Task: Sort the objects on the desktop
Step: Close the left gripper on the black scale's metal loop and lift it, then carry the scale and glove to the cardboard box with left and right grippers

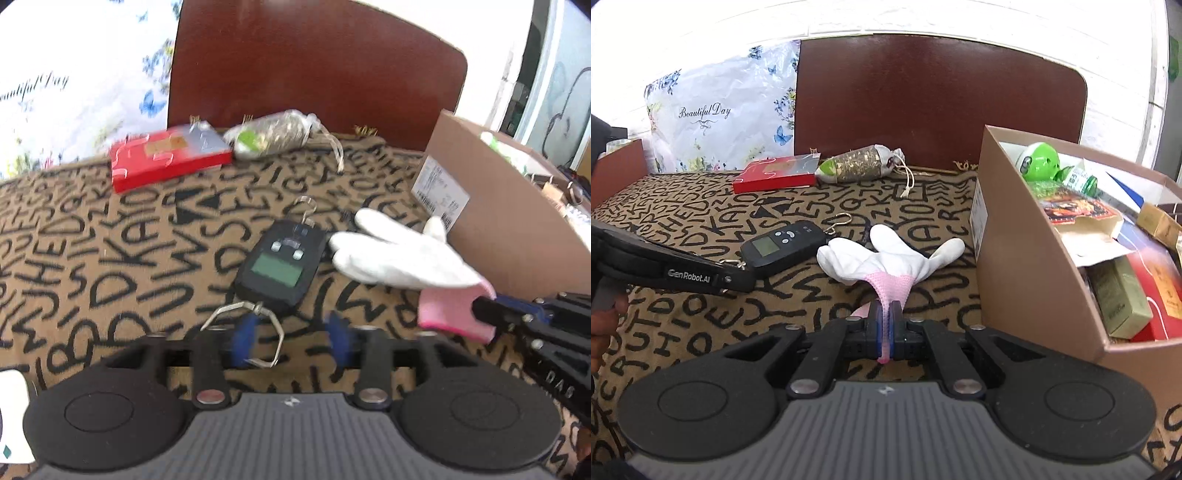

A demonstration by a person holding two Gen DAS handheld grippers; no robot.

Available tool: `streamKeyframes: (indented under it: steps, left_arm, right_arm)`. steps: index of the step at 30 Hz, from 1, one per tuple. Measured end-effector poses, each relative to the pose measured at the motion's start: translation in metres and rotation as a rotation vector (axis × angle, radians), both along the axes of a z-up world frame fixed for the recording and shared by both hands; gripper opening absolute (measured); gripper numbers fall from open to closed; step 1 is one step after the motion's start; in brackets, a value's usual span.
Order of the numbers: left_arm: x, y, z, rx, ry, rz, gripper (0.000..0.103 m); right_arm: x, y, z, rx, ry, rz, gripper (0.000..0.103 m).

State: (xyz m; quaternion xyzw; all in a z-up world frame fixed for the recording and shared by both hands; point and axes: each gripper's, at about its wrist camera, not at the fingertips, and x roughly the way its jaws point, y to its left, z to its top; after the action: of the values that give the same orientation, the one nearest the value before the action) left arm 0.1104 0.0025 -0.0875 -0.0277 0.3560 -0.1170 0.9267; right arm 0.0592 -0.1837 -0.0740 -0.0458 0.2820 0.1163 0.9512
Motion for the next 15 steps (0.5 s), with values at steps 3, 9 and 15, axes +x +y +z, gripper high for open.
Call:
streamKeyframes:
  steps: [3, 9, 15]
  left_arm:
    - [0.003, -0.003, 0.006, 0.004, -0.025, 0.002, 0.056]
    - [0.025, -0.012, 0.006, 0.040, -0.038, -0.008, 0.063]
    - [0.056, -0.011, 0.000, 0.042, 0.004, -0.011, 0.065]
  right_arm:
    - [-0.002, 0.003, 0.000, -0.014, -0.006, 0.022, 0.041]
    - [0.005, 0.009, 0.000, -0.046, -0.012, 0.026, 0.045]
    - [0.021, 0.015, -0.003, -0.063, -0.005, 0.023, 0.045]
